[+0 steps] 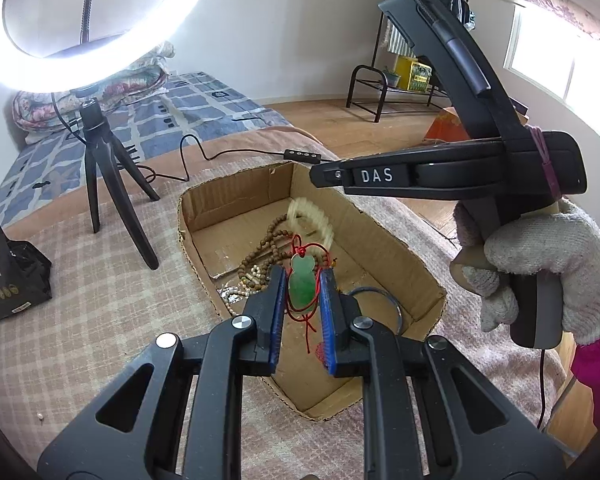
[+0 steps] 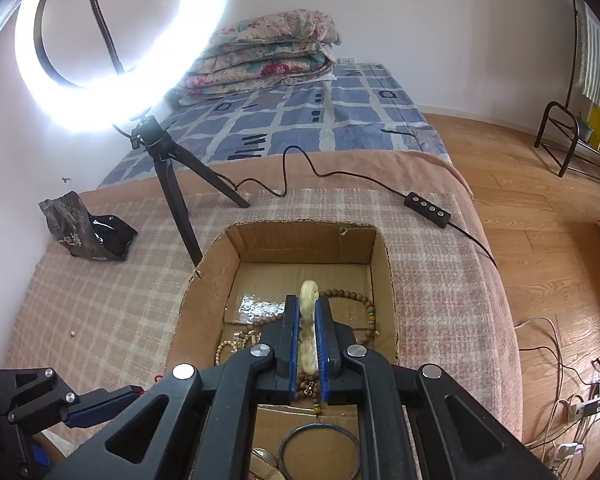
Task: Organize jewelry
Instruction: 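Open both tools to drop the pendant and bracelet into the box, then move both tools back over the bed toward the small pearl earrings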
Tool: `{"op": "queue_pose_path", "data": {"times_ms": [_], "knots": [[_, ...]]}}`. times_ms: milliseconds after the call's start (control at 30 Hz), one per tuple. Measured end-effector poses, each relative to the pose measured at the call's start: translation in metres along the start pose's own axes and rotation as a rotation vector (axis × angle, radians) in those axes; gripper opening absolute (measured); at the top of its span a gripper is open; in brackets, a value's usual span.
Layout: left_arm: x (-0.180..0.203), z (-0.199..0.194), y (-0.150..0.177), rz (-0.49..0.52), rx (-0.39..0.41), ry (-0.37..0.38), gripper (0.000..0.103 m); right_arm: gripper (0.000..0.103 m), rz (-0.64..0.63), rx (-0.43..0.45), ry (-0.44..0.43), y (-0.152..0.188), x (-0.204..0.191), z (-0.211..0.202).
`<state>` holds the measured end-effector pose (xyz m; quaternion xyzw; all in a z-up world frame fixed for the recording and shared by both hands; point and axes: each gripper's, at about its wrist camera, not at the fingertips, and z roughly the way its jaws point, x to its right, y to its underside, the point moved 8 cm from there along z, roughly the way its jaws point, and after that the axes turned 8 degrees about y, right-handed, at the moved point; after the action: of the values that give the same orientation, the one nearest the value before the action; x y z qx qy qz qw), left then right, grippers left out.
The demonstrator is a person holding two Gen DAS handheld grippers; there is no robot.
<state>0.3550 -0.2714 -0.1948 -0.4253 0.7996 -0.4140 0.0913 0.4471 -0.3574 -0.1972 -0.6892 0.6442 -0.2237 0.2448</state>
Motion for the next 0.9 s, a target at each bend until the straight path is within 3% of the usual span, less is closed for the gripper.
{"op": "queue_pose_path", "data": {"times_ms": [100,133,200,267,367,400,900], "knots": [[0.002,0.000,0.001,0.010,0.001,-0.002,0.017,0.038,0.010,0.016,0.007,-0.002,0.001,-0.003],[0.003,0.000,0.001,0.012,-0.002,0.001,0.032,0.043,0.015,0.014,0.011,-0.002,0.002,-0.003],[0.004,-0.001,0.002,0.016,0.006,0.008,0.056,0.078,0.025,0.015,0.021,-0.002,0.003,-0.005],[0.004,-0.003,0.002,0.017,0.015,-0.004,0.066,0.092,0.035,0.035,0.032,-0.004,0.004,-0.008],[0.003,-0.003,0.004,0.006,0.014,-0.007,0.077,0.098,0.046,0.041,0.048,-0.005,0.007,-0.010],[0.003,-0.004,0.004,0.001,0.014,-0.005,0.077,0.103,0.053,0.038,0.052,-0.006,0.008,-0.010],[0.008,-0.020,0.005,0.011,0.022,-0.020,0.078,0.103,0.069,0.042,0.061,-0.004,0.001,-0.026]]}}
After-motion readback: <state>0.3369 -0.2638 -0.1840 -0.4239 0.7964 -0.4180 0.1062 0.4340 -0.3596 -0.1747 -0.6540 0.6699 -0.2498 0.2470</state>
